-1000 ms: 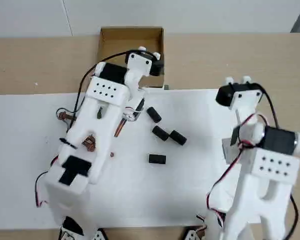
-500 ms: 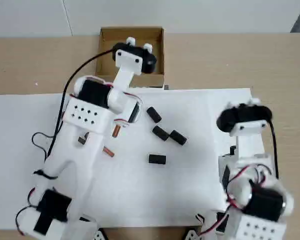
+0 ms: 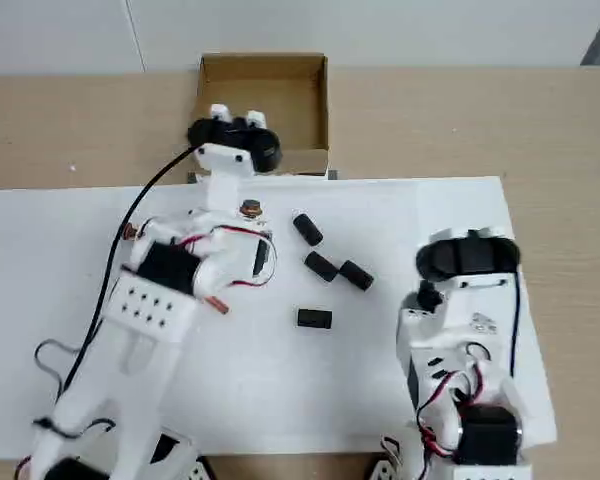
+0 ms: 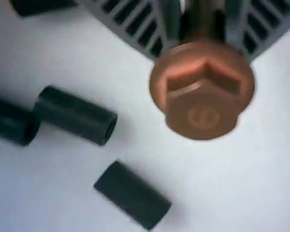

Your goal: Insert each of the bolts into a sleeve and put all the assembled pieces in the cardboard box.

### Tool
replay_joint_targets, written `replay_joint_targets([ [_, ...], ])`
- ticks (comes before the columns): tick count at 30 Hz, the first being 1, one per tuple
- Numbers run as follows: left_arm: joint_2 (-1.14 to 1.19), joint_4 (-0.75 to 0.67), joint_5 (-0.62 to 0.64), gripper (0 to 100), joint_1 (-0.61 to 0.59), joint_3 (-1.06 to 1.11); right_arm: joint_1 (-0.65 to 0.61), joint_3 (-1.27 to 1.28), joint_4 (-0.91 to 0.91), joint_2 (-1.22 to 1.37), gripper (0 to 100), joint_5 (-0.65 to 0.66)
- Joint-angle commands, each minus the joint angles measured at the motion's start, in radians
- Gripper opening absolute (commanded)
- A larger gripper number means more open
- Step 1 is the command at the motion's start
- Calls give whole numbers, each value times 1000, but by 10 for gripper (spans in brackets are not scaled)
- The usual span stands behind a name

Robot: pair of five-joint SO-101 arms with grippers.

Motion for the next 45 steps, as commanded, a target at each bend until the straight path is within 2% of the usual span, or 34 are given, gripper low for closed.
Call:
replay_joint_targets([
  [1,-132,-80,86,5,-2,53,-64,25,-82,-50,3,-8],
  [7,-279,-103,210,5,3,151,-197,124,-174,-108,2,-8],
  [17,-577,-330,331,5,5,441,-378,255,-312,-211,2,-6],
  [22,-764,-411,348,6,5,595,-441,318,-323,-236,2,-6],
  [26,-919,-414,381,6,17,670,-483,373,-403,-236,2,0],
  [31,-1108,-414,423,6,95,734,-545,445,-501,-236,2,109],
  [36,-1258,-413,442,7,157,797,-556,460,-545,-236,2,144],
  [45,-1255,-413,443,7,163,835,-616,456,-545,-236,2,146],
])
